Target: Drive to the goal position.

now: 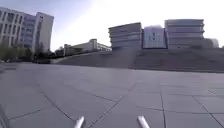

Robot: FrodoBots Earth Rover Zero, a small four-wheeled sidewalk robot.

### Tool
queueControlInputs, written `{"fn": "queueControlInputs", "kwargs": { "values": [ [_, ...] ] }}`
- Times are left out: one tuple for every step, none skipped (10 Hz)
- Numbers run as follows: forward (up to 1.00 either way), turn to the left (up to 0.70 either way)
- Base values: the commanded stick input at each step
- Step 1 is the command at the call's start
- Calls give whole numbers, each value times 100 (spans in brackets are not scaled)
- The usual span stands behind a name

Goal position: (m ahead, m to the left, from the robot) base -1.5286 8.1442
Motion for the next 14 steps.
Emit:
{"fn": "queueControlInputs", "kwargs": {
  "values": [
    [100,16],
    [100,27],
    [100,27],
    [100,27],
    [100,27],
    [100,27],
    [100,27],
    [100,27],
    [100,27],
    [100,27],
    [100,11],
    [13,39],
    [0,45],
    [0,45]
  ]
}}
